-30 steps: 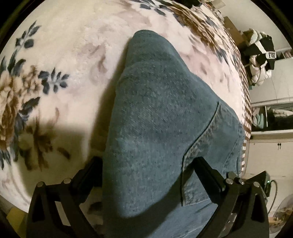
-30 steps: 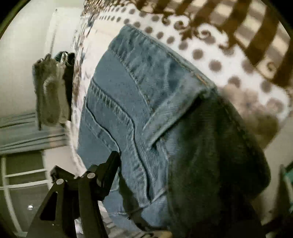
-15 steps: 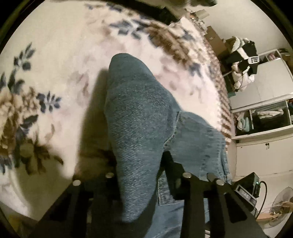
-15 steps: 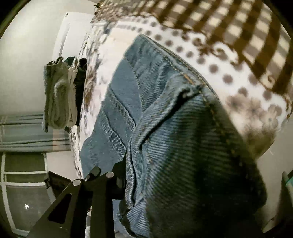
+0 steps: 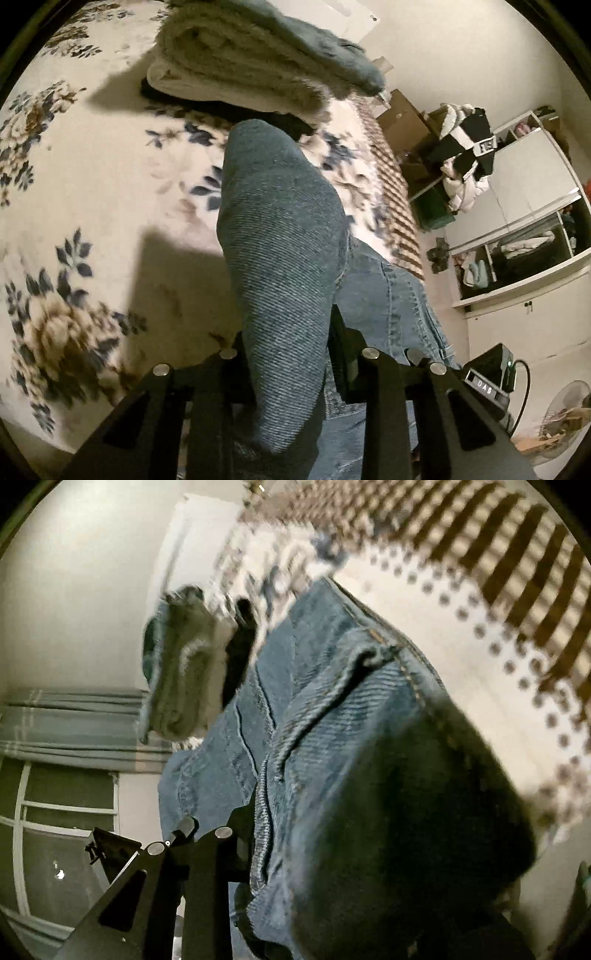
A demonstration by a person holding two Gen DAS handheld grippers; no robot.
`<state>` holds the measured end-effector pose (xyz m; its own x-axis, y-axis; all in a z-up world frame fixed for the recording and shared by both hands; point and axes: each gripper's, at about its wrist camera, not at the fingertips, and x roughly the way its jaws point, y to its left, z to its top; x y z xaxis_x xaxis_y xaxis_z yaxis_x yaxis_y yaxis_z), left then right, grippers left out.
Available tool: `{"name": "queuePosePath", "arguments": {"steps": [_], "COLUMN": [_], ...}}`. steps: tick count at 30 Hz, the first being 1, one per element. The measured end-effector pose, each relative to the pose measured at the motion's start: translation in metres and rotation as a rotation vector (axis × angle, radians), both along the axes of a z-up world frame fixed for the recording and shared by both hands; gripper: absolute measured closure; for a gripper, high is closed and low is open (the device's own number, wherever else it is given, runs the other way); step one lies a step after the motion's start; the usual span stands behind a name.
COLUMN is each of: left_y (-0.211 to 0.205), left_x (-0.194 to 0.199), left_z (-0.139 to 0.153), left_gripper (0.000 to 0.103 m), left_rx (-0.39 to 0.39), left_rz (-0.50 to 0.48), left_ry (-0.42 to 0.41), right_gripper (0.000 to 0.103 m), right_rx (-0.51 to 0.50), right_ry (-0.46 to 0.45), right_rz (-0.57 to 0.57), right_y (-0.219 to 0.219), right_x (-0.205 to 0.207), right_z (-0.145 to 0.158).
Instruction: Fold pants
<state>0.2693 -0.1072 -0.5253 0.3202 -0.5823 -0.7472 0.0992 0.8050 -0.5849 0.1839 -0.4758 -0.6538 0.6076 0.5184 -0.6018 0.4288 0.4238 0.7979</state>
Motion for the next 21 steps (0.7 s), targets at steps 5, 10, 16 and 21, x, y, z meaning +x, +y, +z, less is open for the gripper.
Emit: {"name": "queuePosePath", "arguments": {"steps": [5, 10, 16, 21], "left_y": [0.021, 0.04, 0.042, 0.041], "left_x": [0.017, 0.014, 0.011, 0.009], "left_z": [-0.094, -0.126, -0.142, -0.139], "left_gripper": [0.066, 0.041, 0.028, 0.027], "left_rx": [0.046, -0.018, -0.087, -0.094], "left_rz": [0.028, 0.069, 0.095, 0.095], "left_ry": [0.196, 0.232, 0.28, 0.271], "right_gripper": [0.053, 0.029, 0.02, 0.009], "right_rx": [-0.003, 0.042, 0.206, 0.315], "right_ry": [0.189, 0.255, 0.219, 0.055], "right_rz": [0.083, 0.086, -0.022, -0.043], "right_y": [0.017, 0.017, 0.015, 0.027], "right_x": [0.017, -0.016, -0.065, -0.055], "right_z": [-0.062, -0.088, -0.112, -0.119]}}
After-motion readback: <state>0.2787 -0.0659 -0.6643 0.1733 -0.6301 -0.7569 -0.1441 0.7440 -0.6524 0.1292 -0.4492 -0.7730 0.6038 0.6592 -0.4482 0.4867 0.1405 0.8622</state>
